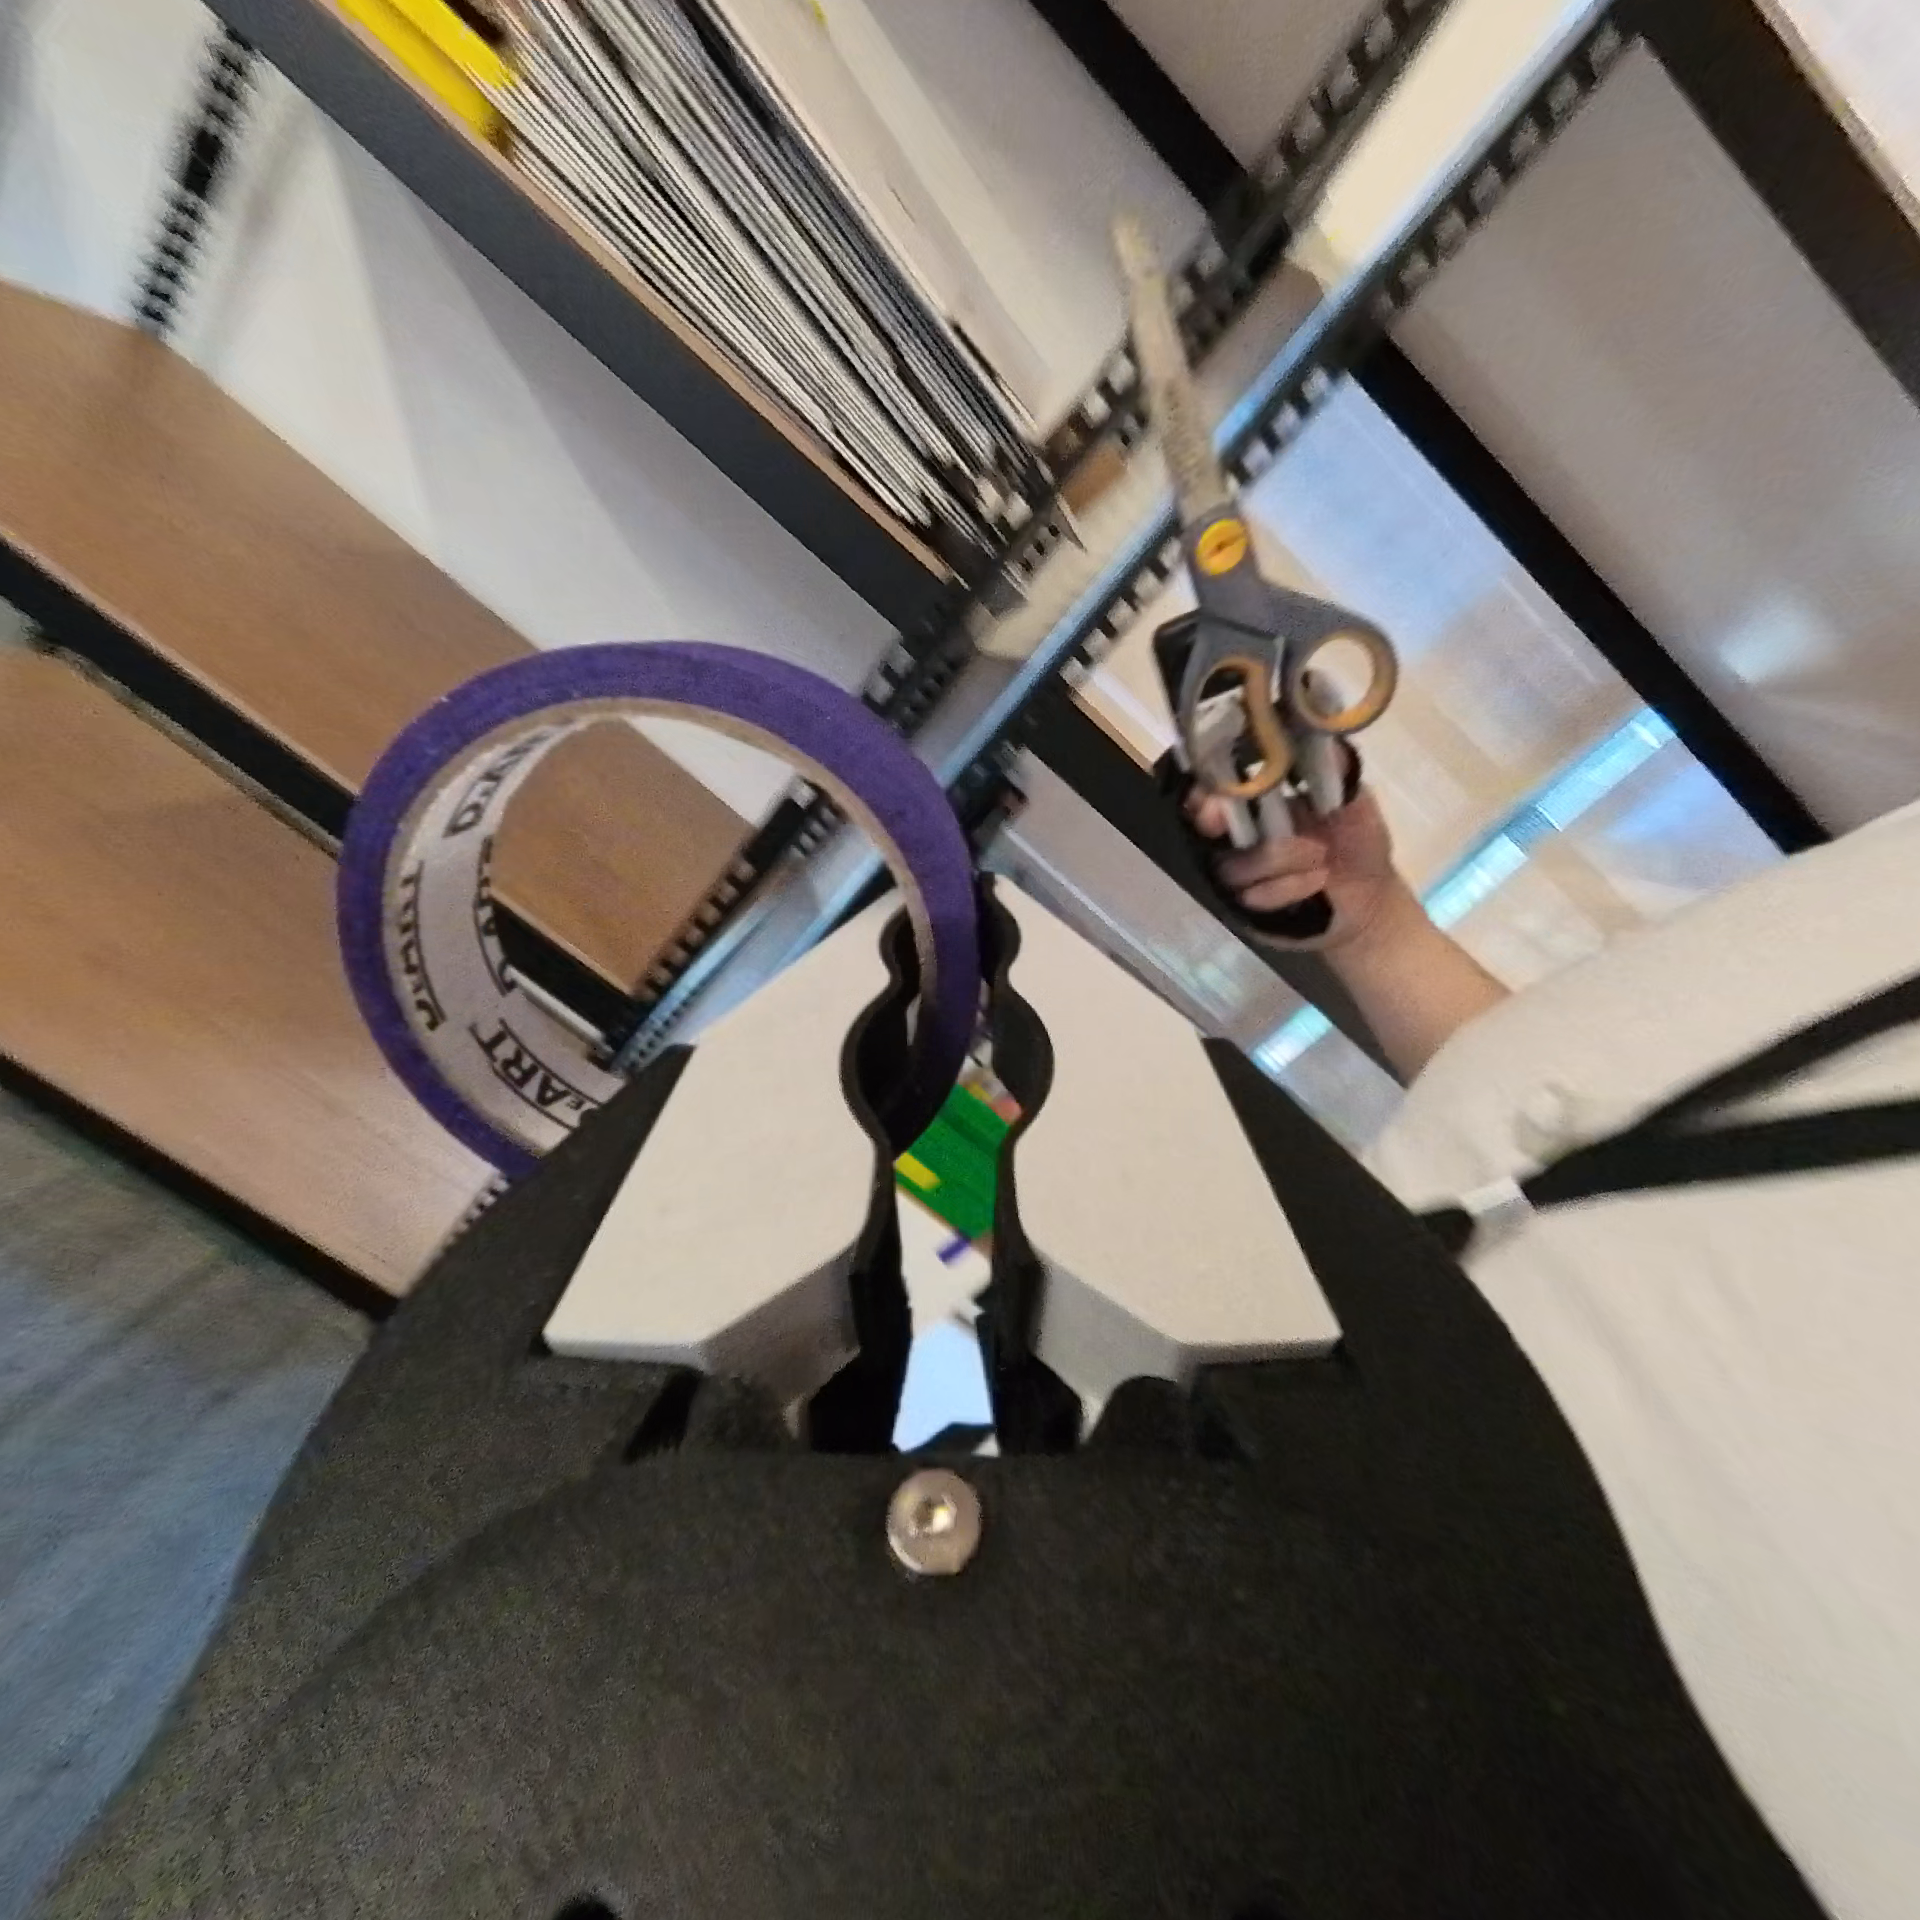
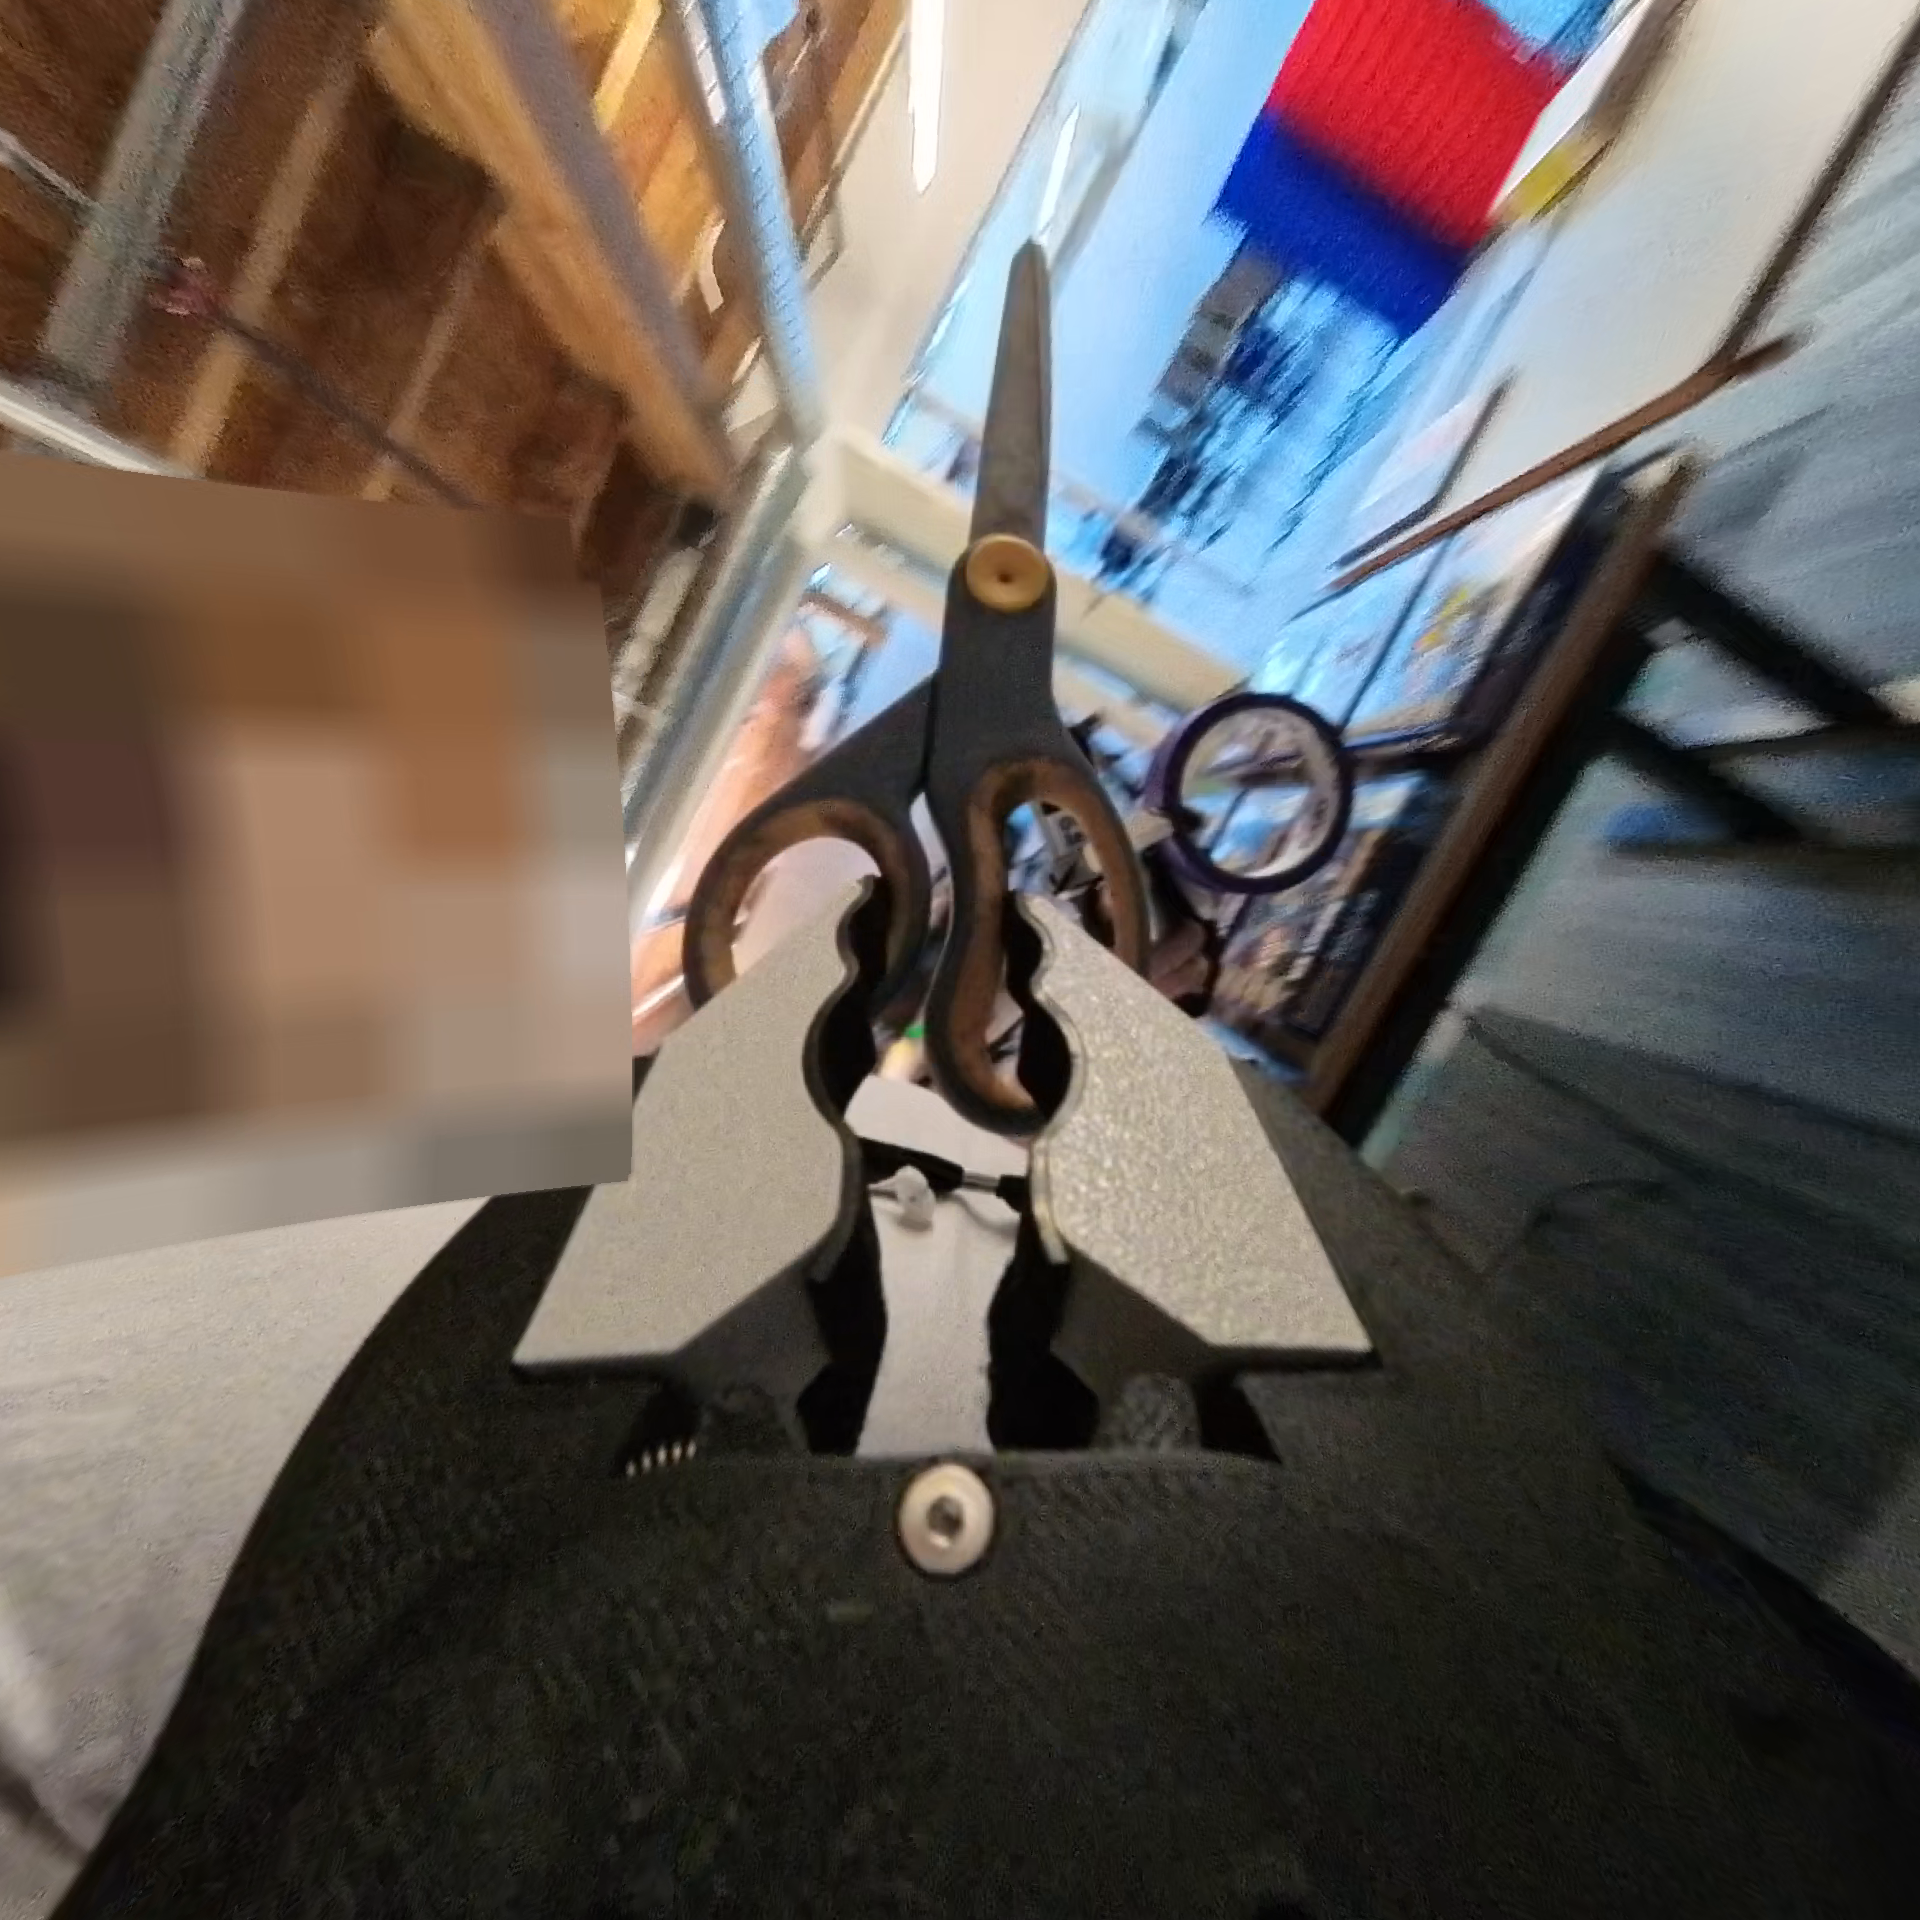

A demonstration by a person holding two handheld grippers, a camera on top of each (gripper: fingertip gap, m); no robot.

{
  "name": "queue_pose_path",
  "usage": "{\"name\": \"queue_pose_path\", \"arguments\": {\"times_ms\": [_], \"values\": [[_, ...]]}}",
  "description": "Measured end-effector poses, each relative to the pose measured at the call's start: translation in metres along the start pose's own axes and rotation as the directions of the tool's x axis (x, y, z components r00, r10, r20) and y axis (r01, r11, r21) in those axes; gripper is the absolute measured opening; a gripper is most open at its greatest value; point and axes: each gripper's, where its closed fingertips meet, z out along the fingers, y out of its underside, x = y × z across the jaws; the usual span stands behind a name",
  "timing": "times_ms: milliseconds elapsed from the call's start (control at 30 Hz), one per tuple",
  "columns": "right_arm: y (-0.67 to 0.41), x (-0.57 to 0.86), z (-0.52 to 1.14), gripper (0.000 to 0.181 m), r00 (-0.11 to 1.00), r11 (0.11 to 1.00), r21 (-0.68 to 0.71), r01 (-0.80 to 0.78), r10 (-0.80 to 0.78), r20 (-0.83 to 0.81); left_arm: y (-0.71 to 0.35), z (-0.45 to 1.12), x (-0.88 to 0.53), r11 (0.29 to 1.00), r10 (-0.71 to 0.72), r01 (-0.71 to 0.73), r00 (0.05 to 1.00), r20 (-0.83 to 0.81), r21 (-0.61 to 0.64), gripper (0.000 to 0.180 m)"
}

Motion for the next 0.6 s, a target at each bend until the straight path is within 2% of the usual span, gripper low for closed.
{"name": "queue_pose_path", "arguments": {"times_ms": [67, 133, 333, 467, 600], "values": [[-0.014, 0.042, 0.052, 0.020, 0.990, 0.987, -0.130, -0.092, 0.105, 0.092, -0.022, -0.005, -0.017, 0.996, 0.007, -0.013, 0.998, 0.066, 0.085, 0.007], [-0.031, 0.080, 0.091, 0.020, 0.974, 0.960, -0.225, -0.168, 0.197, 0.115, -0.037, -0.009, -0.029, 0.988, 0.002, -0.023, 0.991, 0.135, 0.156, 0.007], [-0.087, 0.155, 0.166, 0.021, 0.952, 0.899, -0.411, -0.151, 0.245, 0.185, -0.046, -0.028, -0.061, 0.958, 0.019, -0.136, 0.909, 0.417, 0.252, 0.007], [-0.129, 0.211, 0.193, 0.020, 0.959, 0.876, -0.465, -0.130, 0.230, 0.166, -0.044, -0.028, -0.076, 0.899, -0.065, -0.169, 0.862, 0.503, 0.405, 0.007], [-0.173, 0.257, 0.207, 0.021, 0.960, 0.885, -0.450, -0.123, 0.221, 0.173, -0.021, -0.025, -0.102, 0.891, -0.150, -0.167, 0.770, 0.620, 0.422, 0.007]]}}
